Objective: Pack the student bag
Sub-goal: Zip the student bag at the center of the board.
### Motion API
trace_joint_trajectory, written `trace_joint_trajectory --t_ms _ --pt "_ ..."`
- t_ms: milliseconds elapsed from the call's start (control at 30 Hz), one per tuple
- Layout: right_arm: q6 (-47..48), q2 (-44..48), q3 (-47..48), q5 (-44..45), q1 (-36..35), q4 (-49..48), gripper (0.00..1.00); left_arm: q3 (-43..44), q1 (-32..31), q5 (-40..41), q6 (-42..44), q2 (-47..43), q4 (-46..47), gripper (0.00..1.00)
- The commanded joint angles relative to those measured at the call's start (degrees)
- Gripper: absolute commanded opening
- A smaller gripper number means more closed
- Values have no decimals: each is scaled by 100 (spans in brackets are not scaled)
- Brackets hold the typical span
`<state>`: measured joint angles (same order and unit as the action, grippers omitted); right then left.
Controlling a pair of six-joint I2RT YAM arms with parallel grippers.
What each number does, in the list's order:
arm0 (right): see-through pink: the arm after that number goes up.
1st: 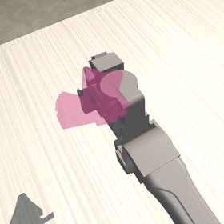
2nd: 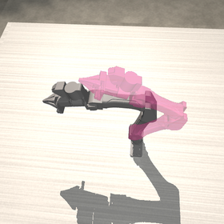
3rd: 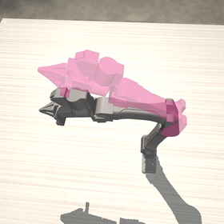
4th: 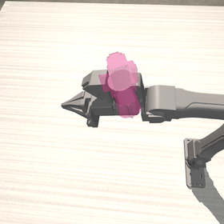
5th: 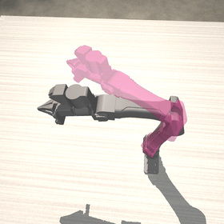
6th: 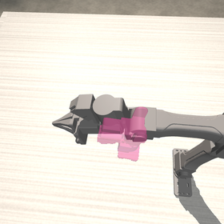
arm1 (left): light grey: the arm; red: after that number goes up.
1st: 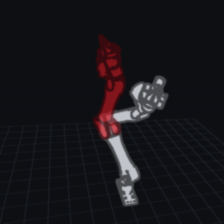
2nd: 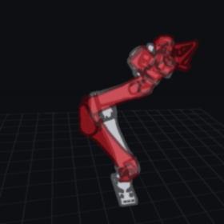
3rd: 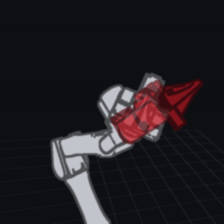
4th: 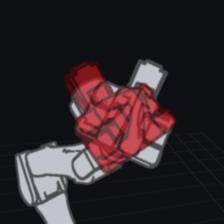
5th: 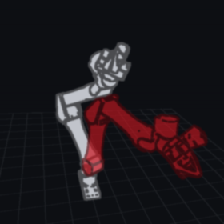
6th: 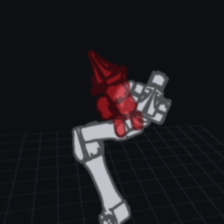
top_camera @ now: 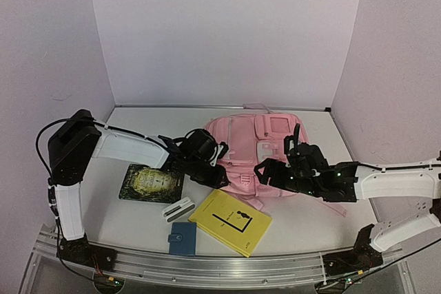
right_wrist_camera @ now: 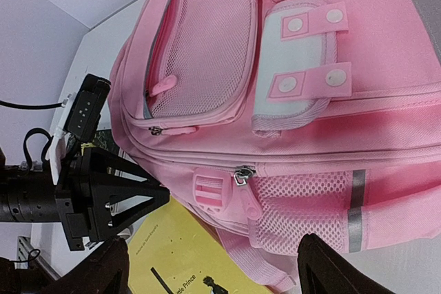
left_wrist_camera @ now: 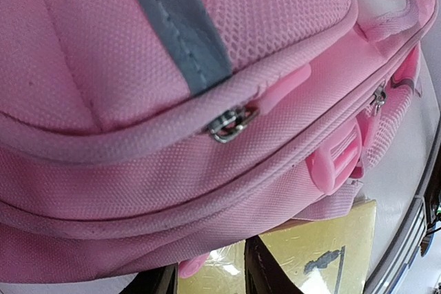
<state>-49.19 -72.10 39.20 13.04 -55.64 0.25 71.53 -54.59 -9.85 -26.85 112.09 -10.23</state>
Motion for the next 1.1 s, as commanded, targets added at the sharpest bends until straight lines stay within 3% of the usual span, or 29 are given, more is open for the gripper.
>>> trace_joint_trajectory --t_ms 0,300,567,633,700,900,1067 --pt "-38 125 -52 168 -17 -51 84 141 13 -68 51 32 -26 31" --pt "-53 134 -44 161 -17 -69 84 241 -78 335 153 192 -284 31" --pt "-4 99 -36 159 -18 -69 84 440 -115 296 224 337 -297 17" --pt "86 18 -6 140 -19 -69 84 440 -123 289 214 341 -277 8" --pt "316 -131 78 62 -35 -72 83 415 -152 381 207 295 -285 0" --pt "1766 -957 756 306 -620 -61 83 -179 -274 1297 204 -658 94 0" --pt "2653 -1743 1130 692 -727 -414 76 -419 -289 1563 188 -1162 41 0"
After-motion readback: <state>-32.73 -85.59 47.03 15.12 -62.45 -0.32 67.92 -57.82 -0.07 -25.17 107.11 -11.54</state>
